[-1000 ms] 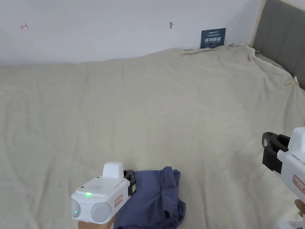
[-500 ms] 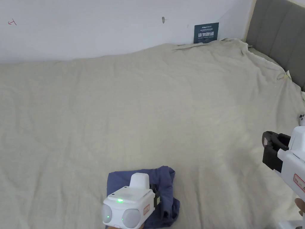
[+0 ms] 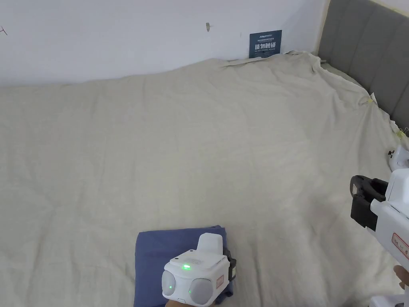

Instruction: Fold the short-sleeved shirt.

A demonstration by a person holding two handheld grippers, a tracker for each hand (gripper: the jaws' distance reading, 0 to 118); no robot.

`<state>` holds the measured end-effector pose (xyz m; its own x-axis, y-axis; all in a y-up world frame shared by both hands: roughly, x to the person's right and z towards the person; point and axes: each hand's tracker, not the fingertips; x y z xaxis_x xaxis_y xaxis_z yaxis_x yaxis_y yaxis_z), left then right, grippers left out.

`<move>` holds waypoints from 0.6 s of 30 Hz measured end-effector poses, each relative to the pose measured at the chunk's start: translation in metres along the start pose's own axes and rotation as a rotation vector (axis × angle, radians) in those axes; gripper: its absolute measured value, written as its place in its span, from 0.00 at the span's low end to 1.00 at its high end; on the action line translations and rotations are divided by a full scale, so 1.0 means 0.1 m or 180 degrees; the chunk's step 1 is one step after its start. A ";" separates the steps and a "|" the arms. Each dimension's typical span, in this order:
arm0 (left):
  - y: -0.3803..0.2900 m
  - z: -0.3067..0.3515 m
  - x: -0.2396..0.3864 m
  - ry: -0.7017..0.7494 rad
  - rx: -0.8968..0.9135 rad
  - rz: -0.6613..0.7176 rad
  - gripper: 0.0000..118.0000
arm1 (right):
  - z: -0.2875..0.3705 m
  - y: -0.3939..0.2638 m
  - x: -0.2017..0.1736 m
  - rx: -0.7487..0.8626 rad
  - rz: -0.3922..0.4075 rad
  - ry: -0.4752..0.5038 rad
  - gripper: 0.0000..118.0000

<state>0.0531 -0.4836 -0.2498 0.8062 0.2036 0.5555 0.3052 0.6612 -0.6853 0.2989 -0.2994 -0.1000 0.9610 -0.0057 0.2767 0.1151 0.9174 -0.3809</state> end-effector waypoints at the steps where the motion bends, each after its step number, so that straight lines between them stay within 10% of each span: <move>1: 0.01 0.03 0.00 0.0006 0.0015 0.0008 0.00 | 0.00 0.00 0.00 0.0005 0.0000 -0.0006 0.00; 18: 0.89 1.54 -0.20 0.0119 0.1555 -0.0149 0.00 | 0.11 0.32 -0.41 0.0373 0.0070 0.0165 0.00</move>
<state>-0.0142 -0.3176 -0.2493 0.8177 0.1454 0.5570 0.0753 0.9322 -0.3539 0.2609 -0.2652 -0.1142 0.9750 -0.0028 0.2223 0.0665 0.9578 -0.2797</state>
